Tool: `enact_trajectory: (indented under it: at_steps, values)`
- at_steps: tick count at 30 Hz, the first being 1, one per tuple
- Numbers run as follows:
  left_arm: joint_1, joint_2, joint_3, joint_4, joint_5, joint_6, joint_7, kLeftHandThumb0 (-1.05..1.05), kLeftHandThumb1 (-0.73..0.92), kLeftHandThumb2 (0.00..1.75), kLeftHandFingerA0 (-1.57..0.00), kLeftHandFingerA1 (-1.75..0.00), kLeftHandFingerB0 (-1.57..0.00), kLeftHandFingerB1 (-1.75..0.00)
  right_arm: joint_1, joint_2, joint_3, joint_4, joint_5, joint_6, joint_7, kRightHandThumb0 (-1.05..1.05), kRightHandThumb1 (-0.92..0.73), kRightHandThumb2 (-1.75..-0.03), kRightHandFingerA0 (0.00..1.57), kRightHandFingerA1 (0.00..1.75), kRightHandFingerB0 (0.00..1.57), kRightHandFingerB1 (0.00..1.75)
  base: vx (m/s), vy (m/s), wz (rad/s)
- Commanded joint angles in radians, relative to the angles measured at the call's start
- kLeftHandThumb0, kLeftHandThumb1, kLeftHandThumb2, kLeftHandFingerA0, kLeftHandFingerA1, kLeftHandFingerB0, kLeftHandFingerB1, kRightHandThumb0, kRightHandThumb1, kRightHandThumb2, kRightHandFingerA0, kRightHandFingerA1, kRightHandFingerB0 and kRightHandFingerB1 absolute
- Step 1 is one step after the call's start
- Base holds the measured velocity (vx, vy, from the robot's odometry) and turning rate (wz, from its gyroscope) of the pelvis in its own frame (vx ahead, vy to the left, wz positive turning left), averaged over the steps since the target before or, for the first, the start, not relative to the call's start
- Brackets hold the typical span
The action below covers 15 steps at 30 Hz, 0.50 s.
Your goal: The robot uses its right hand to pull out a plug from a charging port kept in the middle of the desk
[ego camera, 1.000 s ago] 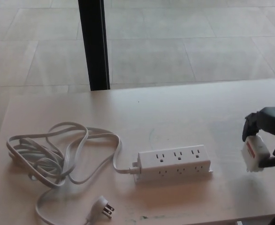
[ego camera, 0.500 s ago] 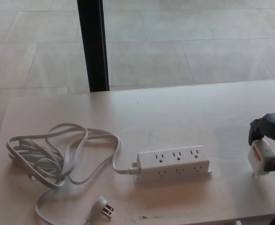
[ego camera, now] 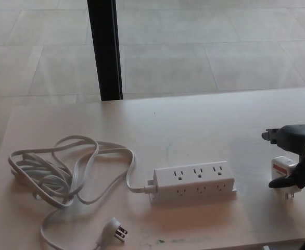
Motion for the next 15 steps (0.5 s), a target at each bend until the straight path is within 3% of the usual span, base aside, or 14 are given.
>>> enact_trajectory:
  at_steps: [1,3,4,7,8,10,11,12,13,14,15]
  values:
    - [0.006,0.009,0.008,-0.002,-0.005,-0.015,0.000,-0.63,0.72,0.62,-0.83,-0.69,-0.61,-0.47,-0.013,-0.006,-0.012,-0.025,0.015,0.034,0.069,-1.05,-0.50,-0.85,0.51,0.76,0.00,0.05,0.00,0.000,0.00]
    - [0.011,0.011,0.009,-0.008,-0.005,-0.013,-0.001,-0.61,0.72,0.62,-0.80,-0.62,-0.60,-0.46,-0.013,-0.007,-0.011,-0.033,0.014,0.036,0.074,-1.05,-0.50,-0.83,0.50,0.76,0.00,0.05,0.00,0.000,0.00]
    - [0.013,0.011,0.009,-0.012,-0.005,-0.011,-0.002,-0.62,0.72,0.62,-0.80,-0.62,-0.59,-0.45,-0.012,-0.015,-0.014,-0.045,0.015,0.033,0.079,-1.03,-0.66,-0.64,0.53,0.84,0.00,0.09,0.00,0.000,0.00]
    - [0.008,0.017,0.008,-0.007,-0.004,0.001,-0.009,-0.62,0.72,0.62,-0.79,-0.62,-0.56,-0.44,-0.016,-0.044,-0.034,-0.078,0.026,0.021,0.098,-1.05,-0.66,-0.61,0.55,0.83,0.00,0.11,0.00,0.000,0.00]
    - [0.009,0.017,0.008,-0.010,-0.004,0.003,-0.007,-0.63,0.72,0.62,-0.79,-0.61,-0.56,-0.43,-0.018,-0.058,-0.046,-0.090,0.035,0.014,0.104,-0.94,-0.47,-0.96,0.51,0.78,0.04,0.01,0.00,0.000,0.00]
    - [0.013,0.017,0.011,-0.012,-0.006,0.004,-0.006,-0.63,0.72,0.62,-0.83,-0.70,-0.58,-0.44,-0.030,-0.086,-0.081,-0.110,0.060,0.001,0.122,-0.95,-0.48,-0.89,0.52,0.77,0.06,0.08,0.00,0.000,0.00]
    - [0.012,0.019,0.004,-0.007,0.004,-0.002,0.005,-0.63,0.73,0.62,-0.84,-0.71,-0.59,-0.44,-0.034,-0.106,-0.105,-0.116,0.073,-0.013,0.118,-0.92,-0.48,-0.93,0.57,0.83,0.08,0.08,0.00,0.000,0.00]
    - [0.005,0.019,0.003,0.006,0.005,-0.003,0.005,-0.64,0.73,0.62,-0.84,-0.68,-0.59,-0.44,-0.034,-0.123,-0.132,-0.129,0.089,-0.022,0.115,-1.04,-0.53,-0.88,0.80,1.37,0.01,0.18,0.00,0.000,0.00]
    - [0.007,0.018,0.005,0.006,0.003,-0.009,0.004,-0.64,0.72,0.62,-0.80,-0.61,-0.59,-0.44,-0.032,-0.160,-0.177,-0.152,0.116,-0.039,0.116,-0.85,-0.49,-0.98,0.98,1.41,0.04,0.12,0.00,0.000,0.00]
    - [0.008,0.018,0.004,0.004,0.003,-0.010,0.004,-0.63,0.73,0.62,-0.80,-0.63,-0.59,-0.44,-0.028,-0.185,-0.212,-0.168,0.136,-0.044,0.118,-1.00,-0.53,-0.91,1.05,1.52,0.03,0.22,0.00,0.000,0.00]
    - [0.007,0.018,0.003,0.001,0.004,-0.007,0.006,-0.64,0.72,0.62,-0.81,-0.64,-0.59,-0.44,-0.014,-0.212,-0.259,-0.188,0.164,-0.047,0.122,-0.96,-0.54,-0.94,0.93,1.41,0.05,0.25,0.00,0.000,0.00]
